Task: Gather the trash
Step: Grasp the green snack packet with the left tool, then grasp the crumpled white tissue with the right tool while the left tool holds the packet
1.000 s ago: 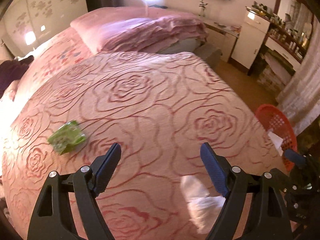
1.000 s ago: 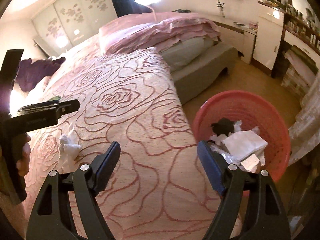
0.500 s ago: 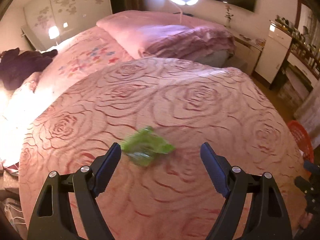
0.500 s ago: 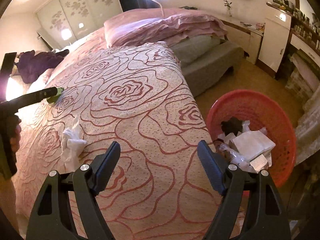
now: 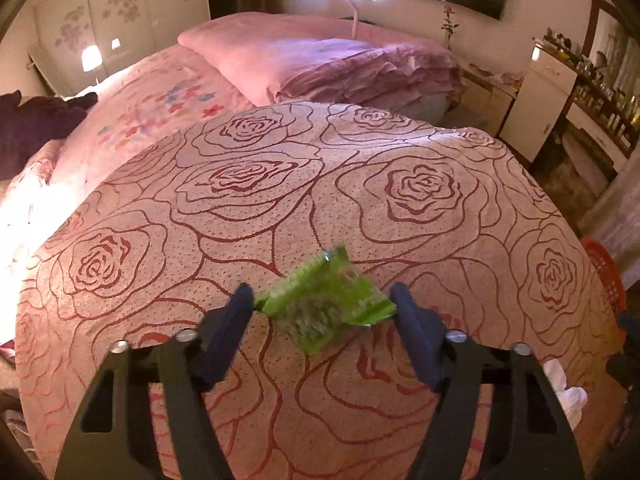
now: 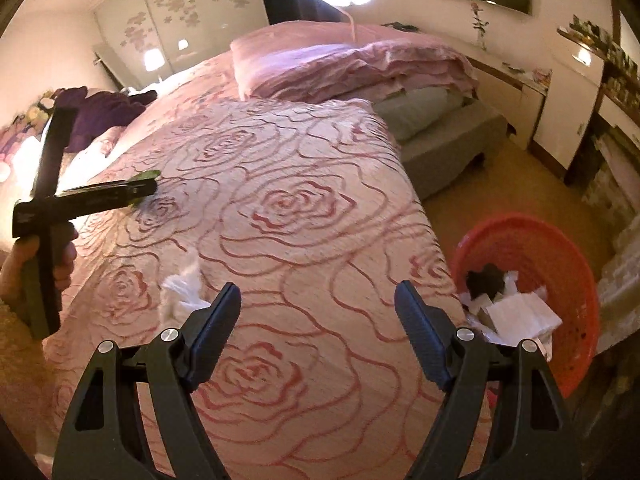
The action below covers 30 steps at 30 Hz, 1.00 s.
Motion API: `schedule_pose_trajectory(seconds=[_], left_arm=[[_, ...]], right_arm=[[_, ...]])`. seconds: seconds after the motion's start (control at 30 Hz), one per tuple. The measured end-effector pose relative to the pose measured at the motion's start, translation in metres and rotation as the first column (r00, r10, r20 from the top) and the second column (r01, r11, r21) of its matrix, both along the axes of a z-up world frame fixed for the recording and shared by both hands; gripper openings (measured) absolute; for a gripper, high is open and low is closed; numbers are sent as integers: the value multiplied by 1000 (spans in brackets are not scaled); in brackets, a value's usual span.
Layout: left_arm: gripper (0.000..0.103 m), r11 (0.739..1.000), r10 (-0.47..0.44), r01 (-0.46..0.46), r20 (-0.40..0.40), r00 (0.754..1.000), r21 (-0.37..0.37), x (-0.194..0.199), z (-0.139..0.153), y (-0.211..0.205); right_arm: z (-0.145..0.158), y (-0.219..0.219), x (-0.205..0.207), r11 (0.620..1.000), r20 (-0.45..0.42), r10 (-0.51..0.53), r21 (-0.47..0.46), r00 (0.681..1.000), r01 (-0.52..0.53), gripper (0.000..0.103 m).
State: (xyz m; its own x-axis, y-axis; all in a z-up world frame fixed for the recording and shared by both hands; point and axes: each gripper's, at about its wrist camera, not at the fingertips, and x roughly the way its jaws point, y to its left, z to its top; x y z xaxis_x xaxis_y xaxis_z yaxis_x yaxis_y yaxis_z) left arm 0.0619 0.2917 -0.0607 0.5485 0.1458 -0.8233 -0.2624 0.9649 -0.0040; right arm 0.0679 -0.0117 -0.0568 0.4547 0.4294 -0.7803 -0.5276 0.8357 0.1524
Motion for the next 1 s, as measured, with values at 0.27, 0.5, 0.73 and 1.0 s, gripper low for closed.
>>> schedule_pose_trajectory(seconds=[0.27,0.5,0.73,1.0], left_arm=[[44,1000,-14,14,20,1000,-7,-7,2,-6],[42,999,-34,35,29,999,-36,-26,6,-20],[42,997,-62,63,29,998,-44,-49,7,-39],[42,997,-50,51,12,999,-55,-72,6,-48]], right_arm=[[-1,17,-2,999,-5,34,-11,999,-34,77],[-1,23,-4,999,-1,47,-10,999,-47,77],[-2,36,-17,991,3,136,17,991,-136,77],[-8,66,-27,973,12,229,-20,973,-228,77]])
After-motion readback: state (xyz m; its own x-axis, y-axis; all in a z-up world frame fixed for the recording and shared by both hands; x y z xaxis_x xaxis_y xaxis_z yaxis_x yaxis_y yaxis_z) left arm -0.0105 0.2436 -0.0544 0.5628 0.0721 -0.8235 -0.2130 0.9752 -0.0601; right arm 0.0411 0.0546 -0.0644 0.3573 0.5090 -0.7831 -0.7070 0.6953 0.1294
